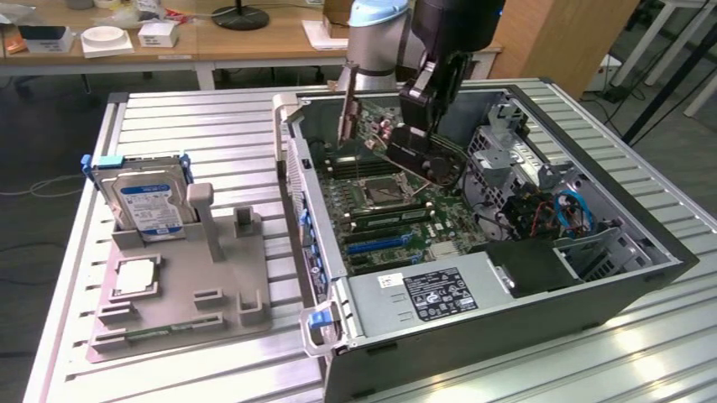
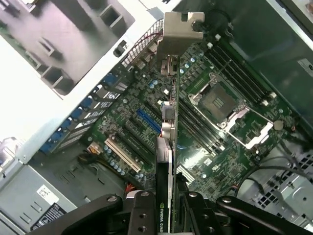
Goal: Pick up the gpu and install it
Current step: 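Insert the gpu into the slot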
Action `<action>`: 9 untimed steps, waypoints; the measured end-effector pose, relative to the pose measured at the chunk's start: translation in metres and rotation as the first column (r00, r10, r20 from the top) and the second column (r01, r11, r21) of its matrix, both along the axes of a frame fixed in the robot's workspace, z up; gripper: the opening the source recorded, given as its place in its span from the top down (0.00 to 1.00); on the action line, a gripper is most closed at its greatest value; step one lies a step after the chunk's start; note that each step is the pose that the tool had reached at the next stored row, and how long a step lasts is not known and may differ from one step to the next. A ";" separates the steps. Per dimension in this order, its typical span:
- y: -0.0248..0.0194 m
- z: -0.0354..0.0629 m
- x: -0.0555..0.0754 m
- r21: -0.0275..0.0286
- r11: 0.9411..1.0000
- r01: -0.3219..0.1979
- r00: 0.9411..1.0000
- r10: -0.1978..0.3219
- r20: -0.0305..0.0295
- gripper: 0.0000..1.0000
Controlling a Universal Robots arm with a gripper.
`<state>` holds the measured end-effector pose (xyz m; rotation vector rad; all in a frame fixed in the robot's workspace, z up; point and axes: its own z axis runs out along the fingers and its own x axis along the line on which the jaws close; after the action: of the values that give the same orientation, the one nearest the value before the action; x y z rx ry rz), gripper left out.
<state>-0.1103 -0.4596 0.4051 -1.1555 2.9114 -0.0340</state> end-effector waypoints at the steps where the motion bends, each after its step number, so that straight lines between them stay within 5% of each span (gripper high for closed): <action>1: 0.0000 -0.0001 0.000 0.000 1.000 -0.016 1.000 0.016 0.000 0.74; 9: 0.0000 -0.0015 0.000 0.000 0.990 -0.143 0.990 0.143 0.000 0.74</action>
<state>-0.1099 -0.4596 0.4036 -1.3601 2.8198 -0.0328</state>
